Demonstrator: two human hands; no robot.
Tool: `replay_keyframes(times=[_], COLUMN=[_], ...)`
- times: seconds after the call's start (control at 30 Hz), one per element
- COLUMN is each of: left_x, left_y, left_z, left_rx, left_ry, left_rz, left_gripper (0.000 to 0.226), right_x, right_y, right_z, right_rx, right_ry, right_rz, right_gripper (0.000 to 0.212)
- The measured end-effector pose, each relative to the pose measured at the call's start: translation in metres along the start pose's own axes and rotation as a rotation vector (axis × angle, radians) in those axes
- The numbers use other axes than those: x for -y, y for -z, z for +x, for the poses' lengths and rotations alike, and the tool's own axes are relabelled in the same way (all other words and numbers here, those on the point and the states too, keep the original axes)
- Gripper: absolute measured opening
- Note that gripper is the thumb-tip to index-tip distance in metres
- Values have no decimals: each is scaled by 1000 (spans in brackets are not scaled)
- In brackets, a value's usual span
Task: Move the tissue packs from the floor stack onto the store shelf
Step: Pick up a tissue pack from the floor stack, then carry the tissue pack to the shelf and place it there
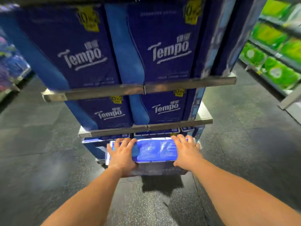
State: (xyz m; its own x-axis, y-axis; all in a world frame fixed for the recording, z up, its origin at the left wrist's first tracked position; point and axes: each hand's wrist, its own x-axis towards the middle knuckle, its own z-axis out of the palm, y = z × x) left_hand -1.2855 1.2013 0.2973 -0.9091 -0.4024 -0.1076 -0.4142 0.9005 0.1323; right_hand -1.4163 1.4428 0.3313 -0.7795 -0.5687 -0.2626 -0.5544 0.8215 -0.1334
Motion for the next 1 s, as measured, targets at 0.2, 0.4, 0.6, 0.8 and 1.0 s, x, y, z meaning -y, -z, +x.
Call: replay_keyframes(times=[0.2, 0.4, 0.6, 0.8, 1.0], left_x=[-5, -9, 8, 45, 93], left_y=[115, 175, 196, 232, 257], left_z=[-100, -199, -276, -327, -362], left_rx=[-104, -152, -180, -206, -261], left_ry=[5, -11, -10, -42, -90], left_rz=[-22, -21, -5, 12, 17], left_gripper=[97, 95, 96, 96, 97], right_x=[42, 68, 105, 160, 217], right_y=[93, 125, 135, 140, 138], right_z=[-109, -213, -286, -333, -363], right_rx=[-102, -136, -145, -199, -265], right_ry=[38, 49, 58, 31, 17], right_rz=[17, 71, 35, 53, 46], right_gripper=[110, 107, 106, 107, 106])
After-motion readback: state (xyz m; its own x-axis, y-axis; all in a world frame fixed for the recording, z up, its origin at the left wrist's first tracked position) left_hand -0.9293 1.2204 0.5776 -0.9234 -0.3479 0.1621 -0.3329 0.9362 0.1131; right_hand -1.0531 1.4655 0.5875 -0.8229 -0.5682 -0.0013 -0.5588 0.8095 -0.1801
